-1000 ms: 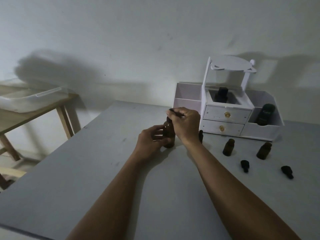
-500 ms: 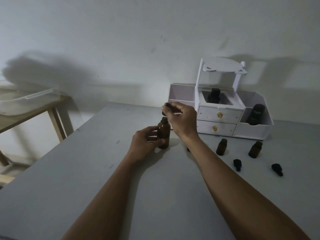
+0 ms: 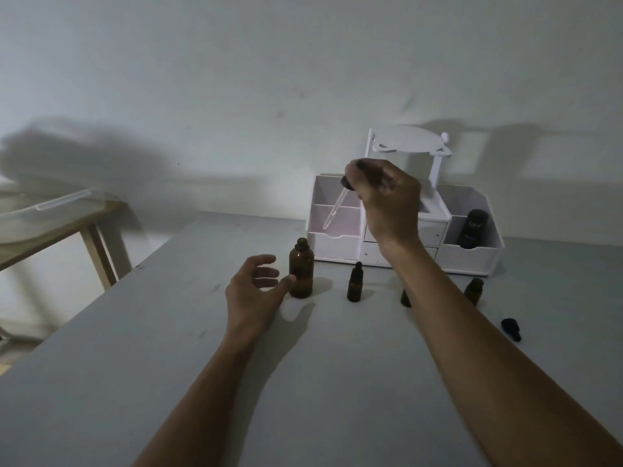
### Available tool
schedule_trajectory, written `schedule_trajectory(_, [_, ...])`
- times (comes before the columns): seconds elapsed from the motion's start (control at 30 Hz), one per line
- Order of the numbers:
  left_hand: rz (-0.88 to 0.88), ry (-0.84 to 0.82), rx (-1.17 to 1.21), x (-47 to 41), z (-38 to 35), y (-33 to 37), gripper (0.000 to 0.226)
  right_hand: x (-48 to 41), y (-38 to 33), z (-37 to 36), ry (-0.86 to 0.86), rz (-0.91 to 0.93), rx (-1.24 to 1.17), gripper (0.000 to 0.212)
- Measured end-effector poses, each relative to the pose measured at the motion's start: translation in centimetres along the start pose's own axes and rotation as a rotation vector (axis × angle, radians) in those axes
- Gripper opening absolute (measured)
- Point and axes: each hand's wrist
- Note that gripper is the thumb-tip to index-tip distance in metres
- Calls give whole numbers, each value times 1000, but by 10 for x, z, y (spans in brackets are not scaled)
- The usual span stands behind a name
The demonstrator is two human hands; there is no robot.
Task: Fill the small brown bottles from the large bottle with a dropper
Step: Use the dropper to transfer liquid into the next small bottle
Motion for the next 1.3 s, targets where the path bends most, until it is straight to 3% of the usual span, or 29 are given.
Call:
schedule_trajectory(0.17, [-29, -268, -13, 30, -32, 34, 20, 8, 9, 55, 35, 22, 78, 9])
schedule_trajectory(0.37, [-50, -547, 1, 54, -101, 58, 37, 16, 34, 112, 153, -50, 166, 12])
schedule_trajectory(0.67, [45, -390, 34, 52, -167, 58, 60, 21, 60, 129, 253, -58, 209, 16])
schedule_trajectory(0.83, [76, -410, 48, 38, -175, 57, 57, 19, 63, 125, 237, -58, 203, 19])
schedule_trajectory(1.07, [55, -432, 68, 38, -176, 52, 55, 25, 64, 122, 180, -19, 273, 9])
schedule_trajectory(1.3, [-56, -417, 21, 41, -177, 55, 45, 27, 69, 118, 164, -12, 293, 7])
Point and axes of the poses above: each hand's wrist, its own x-axis away from the middle knuckle, its own z-axis out of the back of the hand, y = z × x
